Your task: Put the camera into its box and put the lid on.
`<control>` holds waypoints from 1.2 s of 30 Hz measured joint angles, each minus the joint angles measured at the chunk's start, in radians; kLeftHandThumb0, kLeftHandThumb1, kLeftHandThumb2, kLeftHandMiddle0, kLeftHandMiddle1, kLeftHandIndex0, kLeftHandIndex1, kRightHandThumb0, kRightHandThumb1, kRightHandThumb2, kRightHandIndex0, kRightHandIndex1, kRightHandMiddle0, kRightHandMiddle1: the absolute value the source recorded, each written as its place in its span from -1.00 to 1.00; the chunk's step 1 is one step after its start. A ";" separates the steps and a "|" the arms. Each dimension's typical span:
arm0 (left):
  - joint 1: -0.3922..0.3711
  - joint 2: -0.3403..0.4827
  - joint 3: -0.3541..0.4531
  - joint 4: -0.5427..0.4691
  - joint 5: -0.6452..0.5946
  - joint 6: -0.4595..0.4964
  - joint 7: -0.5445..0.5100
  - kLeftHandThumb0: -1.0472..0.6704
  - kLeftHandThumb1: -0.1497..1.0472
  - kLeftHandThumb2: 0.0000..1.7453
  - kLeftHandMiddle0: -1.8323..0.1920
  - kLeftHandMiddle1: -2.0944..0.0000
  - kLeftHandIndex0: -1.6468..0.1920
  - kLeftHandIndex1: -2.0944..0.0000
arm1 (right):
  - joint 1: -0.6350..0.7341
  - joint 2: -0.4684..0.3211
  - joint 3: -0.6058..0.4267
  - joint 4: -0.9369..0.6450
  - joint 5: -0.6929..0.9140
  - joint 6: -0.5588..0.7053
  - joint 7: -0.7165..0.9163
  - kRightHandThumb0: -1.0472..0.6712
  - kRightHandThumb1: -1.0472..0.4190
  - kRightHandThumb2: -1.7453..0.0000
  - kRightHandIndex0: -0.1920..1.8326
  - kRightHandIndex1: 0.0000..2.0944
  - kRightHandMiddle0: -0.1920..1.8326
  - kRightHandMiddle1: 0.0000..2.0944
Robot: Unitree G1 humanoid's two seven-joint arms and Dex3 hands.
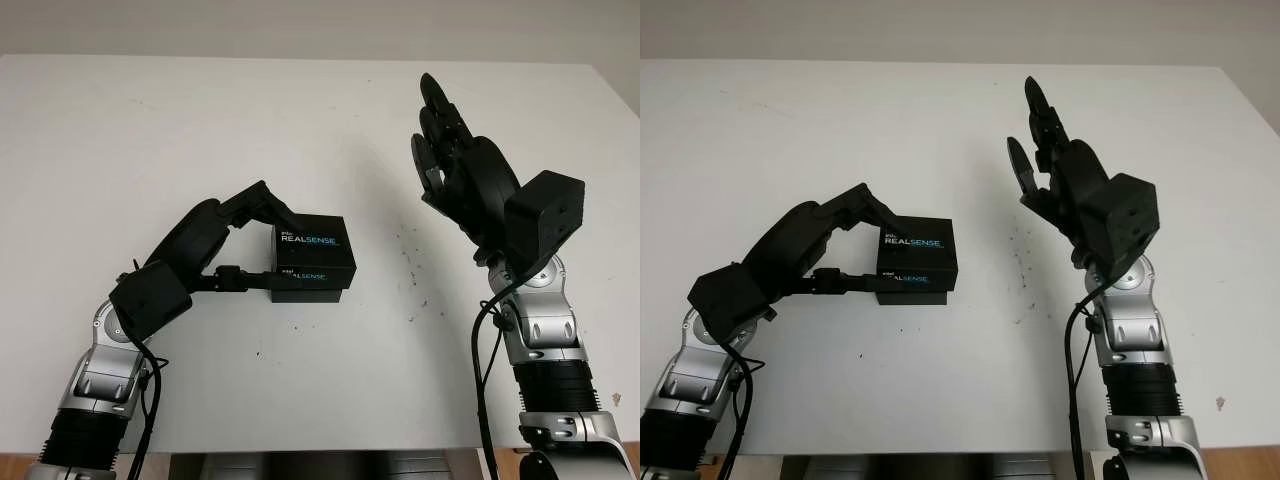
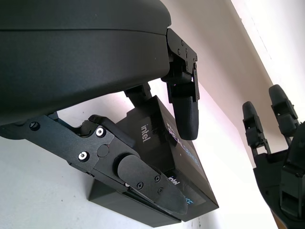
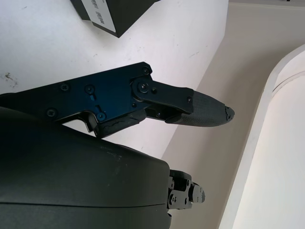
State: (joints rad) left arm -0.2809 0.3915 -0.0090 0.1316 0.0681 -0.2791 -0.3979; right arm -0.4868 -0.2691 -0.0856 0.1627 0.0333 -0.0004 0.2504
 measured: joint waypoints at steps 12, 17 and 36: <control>0.015 0.009 0.004 -0.018 -0.008 -0.001 -0.009 -0.09 0.85 -0.94 0.49 -0.31 0.50 -0.37 | 0.000 -0.006 0.000 0.000 0.002 0.000 0.006 -0.57 -1.00 0.30 -0.95 -0.96 -0.93 -0.97; 0.030 0.021 0.011 -0.038 -0.012 0.003 -0.012 -0.10 0.86 -0.94 0.48 -0.26 0.51 -0.35 | 0.000 -0.007 0.000 0.001 0.007 0.000 0.013 -0.57 -1.00 0.30 -0.94 -0.96 -0.93 -0.97; 0.079 0.031 0.019 -0.133 -0.037 0.054 -0.023 -0.11 0.86 -0.94 0.52 -0.37 0.51 -0.35 | -0.004 -0.015 0.000 0.022 0.002 -0.005 0.016 -0.58 -1.00 0.31 -0.93 -0.95 -0.92 -0.96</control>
State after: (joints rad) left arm -0.2021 0.4221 0.0101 -0.0015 0.0312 -0.2252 -0.4208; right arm -0.4911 -0.2839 -0.0859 0.1852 0.0350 -0.0056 0.2660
